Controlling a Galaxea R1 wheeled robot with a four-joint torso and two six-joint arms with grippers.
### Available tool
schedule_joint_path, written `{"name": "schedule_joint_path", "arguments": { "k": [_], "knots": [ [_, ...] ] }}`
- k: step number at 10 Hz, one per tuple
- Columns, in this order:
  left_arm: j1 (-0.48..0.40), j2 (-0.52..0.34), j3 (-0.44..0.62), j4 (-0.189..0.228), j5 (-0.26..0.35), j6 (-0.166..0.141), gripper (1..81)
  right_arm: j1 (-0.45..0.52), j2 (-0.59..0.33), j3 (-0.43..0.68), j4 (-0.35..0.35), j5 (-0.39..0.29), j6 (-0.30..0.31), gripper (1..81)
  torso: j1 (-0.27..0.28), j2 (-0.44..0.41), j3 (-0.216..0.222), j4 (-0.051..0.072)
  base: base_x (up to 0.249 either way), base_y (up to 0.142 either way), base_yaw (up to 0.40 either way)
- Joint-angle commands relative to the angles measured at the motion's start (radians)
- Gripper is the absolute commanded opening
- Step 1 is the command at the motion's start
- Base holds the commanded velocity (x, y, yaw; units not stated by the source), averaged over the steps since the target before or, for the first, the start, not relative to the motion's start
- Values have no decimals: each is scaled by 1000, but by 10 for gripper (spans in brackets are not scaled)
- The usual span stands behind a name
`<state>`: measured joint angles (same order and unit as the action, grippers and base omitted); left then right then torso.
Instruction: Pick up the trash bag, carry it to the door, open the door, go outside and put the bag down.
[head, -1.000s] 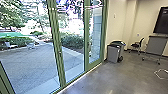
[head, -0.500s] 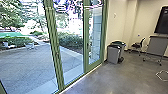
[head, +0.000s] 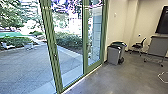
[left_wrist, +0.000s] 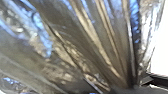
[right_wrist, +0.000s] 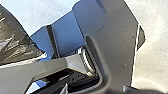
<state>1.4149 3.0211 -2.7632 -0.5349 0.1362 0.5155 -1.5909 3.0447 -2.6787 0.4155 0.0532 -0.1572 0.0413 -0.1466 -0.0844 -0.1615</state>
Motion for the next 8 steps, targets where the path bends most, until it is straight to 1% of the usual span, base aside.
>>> {"name": "schedule_joint_path", "arguments": {
  "k": [1,8],
  "knots": [
    [-67,-2,-1,3,62,3,10,39,7,4,-11,-64,-8,811,0,0,0,0,143,-64,0],
    [-67,1,-1,3,62,3,10,39,7,4,-11,-64,-8,811,0,0,0,0,143,-71,0]
  ]
}}
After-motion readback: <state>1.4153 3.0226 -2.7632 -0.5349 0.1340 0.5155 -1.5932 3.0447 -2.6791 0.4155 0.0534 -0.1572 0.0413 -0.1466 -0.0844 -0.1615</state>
